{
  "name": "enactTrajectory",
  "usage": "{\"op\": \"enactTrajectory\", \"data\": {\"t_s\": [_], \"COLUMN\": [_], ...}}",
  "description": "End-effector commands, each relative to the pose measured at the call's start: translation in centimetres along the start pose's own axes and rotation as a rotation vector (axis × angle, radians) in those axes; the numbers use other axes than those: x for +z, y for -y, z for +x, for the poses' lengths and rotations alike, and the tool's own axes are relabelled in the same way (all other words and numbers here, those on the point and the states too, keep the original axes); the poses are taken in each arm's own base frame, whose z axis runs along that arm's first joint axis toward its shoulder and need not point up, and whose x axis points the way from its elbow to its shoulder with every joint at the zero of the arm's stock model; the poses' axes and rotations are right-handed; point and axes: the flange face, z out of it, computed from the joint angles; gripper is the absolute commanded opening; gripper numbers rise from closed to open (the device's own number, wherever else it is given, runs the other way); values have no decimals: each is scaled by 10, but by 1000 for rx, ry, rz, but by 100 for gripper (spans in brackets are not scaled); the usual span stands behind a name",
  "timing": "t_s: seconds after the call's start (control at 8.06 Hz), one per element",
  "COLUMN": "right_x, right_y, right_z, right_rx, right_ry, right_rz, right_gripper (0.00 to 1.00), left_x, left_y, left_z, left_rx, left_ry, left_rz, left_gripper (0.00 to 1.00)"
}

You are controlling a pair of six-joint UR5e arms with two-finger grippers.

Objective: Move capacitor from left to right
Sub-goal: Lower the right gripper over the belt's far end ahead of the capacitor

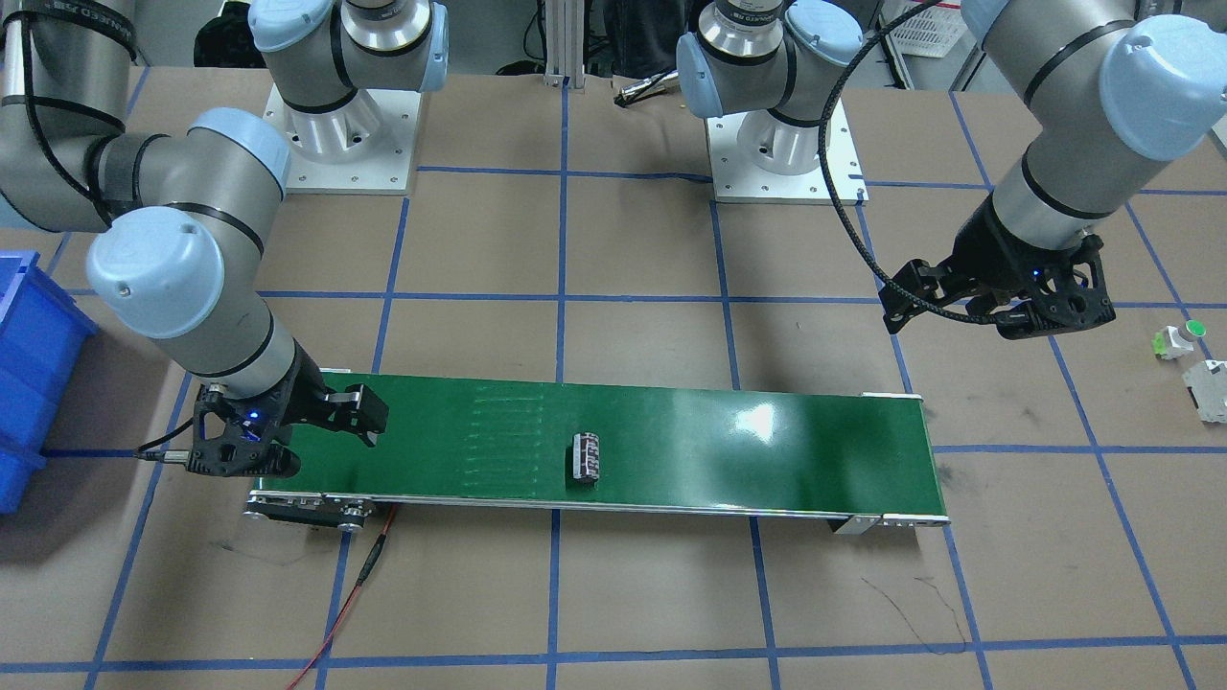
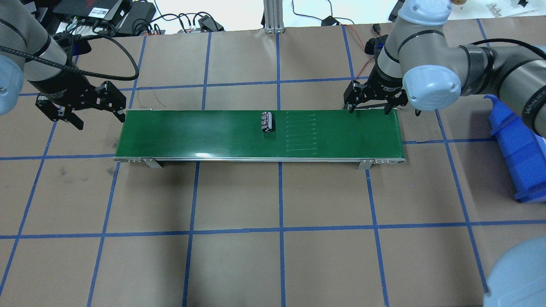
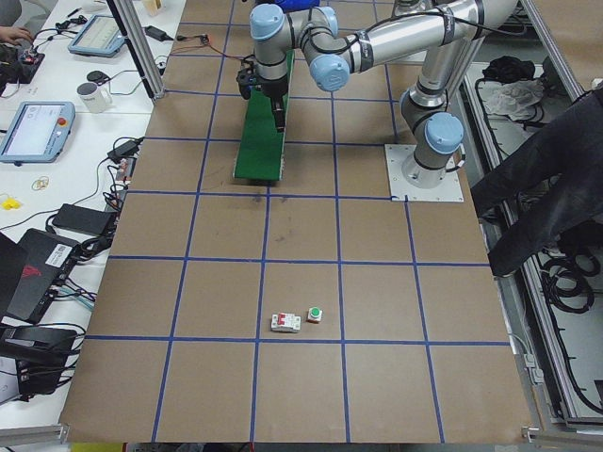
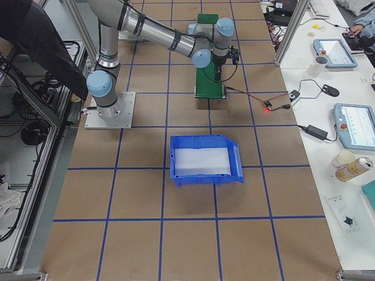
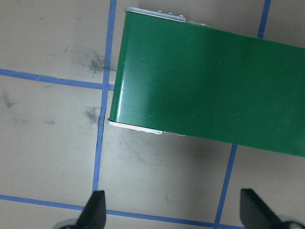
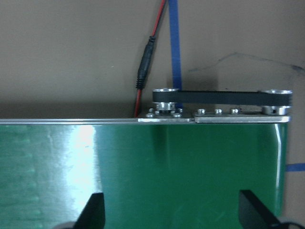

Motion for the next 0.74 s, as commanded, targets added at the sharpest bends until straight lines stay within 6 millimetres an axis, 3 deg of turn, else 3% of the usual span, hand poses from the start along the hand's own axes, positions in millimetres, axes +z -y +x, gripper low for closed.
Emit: {"op": "enactTrajectory", "data": {"t_s": [0.0,0.62], "right_x": [13,17], "right_y": [-6,-9], "right_z": [-7,-8], "right_rx": [2,4], "right_ry": [130,154], "right_rz": [-26,-34], "right_gripper": [100,100], "left_x": [2,2], "left_y": [2,1], "left_z": [0,1], "left_rx": [-1,4], "left_ry": [-1,0], "left_rz": [0,3], "left_gripper": [100,100]}}
